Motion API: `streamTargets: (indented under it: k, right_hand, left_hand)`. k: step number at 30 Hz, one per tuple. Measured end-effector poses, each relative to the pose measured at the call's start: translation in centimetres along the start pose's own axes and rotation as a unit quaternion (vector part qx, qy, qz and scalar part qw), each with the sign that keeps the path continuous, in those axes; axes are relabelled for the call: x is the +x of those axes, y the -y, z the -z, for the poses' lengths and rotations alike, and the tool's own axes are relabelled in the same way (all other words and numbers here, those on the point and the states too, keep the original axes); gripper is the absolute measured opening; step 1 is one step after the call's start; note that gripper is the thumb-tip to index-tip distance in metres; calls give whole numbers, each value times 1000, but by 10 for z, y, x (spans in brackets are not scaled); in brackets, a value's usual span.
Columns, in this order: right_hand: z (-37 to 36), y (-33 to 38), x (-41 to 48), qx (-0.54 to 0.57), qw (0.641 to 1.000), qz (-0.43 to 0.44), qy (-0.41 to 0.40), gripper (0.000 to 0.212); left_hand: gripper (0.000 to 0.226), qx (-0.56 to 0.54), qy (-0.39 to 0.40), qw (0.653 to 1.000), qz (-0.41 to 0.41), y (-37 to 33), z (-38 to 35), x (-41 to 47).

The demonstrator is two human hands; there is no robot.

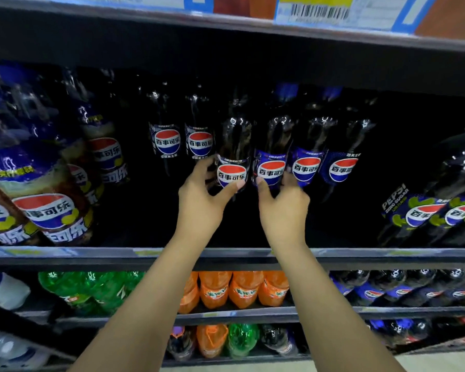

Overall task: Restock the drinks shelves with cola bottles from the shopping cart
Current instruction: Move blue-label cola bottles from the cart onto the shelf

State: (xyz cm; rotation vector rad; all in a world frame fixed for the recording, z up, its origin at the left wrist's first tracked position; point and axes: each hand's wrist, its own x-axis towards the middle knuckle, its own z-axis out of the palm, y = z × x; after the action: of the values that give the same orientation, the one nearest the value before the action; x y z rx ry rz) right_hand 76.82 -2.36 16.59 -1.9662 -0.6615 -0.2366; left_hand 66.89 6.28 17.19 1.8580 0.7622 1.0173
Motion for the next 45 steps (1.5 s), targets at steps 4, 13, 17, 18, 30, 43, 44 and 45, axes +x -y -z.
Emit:
streamTargets:
  k: [4,13,17,18,30,43,44,45]
  right_hand:
    - [-7,1,-1,6,999,-25,-37,37]
    - [-13,-1,3,-44,998,-26,-35,37]
    - [-14,2,4,-66,997,-31,-30,45]
    - [-14,3,5,-73,996,-30,-28,46]
    - [-4,10,8,-78,996,-38,6,56]
    - [-11,12,5,-176,984,-14,1,55]
    - [-9,11,5,-191,982,-2,8,56]
    - [-8,11,6,-207,978,10,16,57]
  left_hand:
    - [57,5,-10,1000,-1,1,-4,5]
    - [59,16,-34,999,14,3,-14,20]
    - [59,13,-33,999,15,6,-14,22]
    - [59,12,-25,999,16,6,-12,23]
    - [58,-5,-10,1000,22,7,-9,26]
    - [58,-19,8,999,35,9,-5,30]
    - [58,-19,7,999,37,8,-6,30]
    - [58,-19,7,999,37,8,-6,29]
